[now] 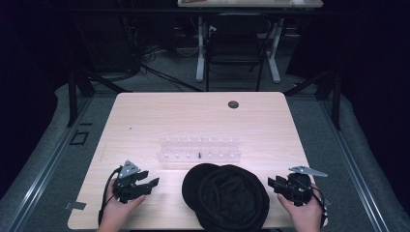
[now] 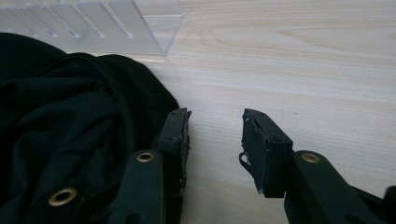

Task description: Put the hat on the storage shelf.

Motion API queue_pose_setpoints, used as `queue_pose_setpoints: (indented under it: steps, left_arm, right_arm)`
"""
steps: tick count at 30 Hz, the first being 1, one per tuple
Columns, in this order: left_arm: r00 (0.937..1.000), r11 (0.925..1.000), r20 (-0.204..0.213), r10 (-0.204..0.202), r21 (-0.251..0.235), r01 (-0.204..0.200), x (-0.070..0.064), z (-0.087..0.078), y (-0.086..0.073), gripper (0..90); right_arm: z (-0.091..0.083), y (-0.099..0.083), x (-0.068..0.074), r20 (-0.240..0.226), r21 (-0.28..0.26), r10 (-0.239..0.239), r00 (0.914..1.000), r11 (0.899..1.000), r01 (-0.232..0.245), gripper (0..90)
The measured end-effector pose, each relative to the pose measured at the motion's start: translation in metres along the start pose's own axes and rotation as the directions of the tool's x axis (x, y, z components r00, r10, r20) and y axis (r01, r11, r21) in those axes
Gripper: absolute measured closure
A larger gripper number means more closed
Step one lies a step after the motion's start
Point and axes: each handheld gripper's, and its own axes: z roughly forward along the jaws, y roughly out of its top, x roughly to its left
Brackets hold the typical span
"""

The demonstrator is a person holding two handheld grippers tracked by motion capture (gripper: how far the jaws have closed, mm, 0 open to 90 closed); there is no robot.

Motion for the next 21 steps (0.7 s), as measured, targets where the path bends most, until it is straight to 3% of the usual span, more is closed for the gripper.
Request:
queue_pose_setpoints:
  steps: [6, 11, 13, 20, 21]
  left_arm:
    - [0.9998, 0.9992, 0.019, 0.005, -0.04, -0.004, -0.009, -0.004, 0.009, 46.4]
    - [0.9971, 0.9971, 0.072, 0.026, -0.073, -0.021, -0.02, -0.006, 0.022, 47.7]
    - [0.9928, 0.9961, 0.113, 0.039, -0.083, -0.03, -0.03, -0.006, 0.028, 47.9]
    - [0.985, 0.9942, 0.153, 0.08, -0.084, -0.068, -0.047, -0.003, 0.038, 48.9]
    - [0.9839, 0.9942, 0.154, 0.09, -0.073, -0.079, -0.049, -0.001, 0.039, 50.8]
  right_arm:
    - [-0.002, 0.0, 0.01, -0.037, 0.012, -0.017, 0.9992, 1.0, 0.017, 60.9]
    - [0.0, -0.001, 0.012, -0.059, 0.043, -0.003, 0.9983, 0.999, 0.005, 62.5]
    - [0.002, -0.002, 0.014, -0.063, 0.067, 0.002, 0.998, 0.998, 0.002, 64.8]
    - [0.008, -0.007, 0.014, -0.065, 0.112, 0.017, 0.9977, 0.994, -0.01, 68.5]
    - [0.011, -0.007, 0.014, -0.059, 0.124, 0.018, 0.9981, 0.992, -0.011, 73.0]
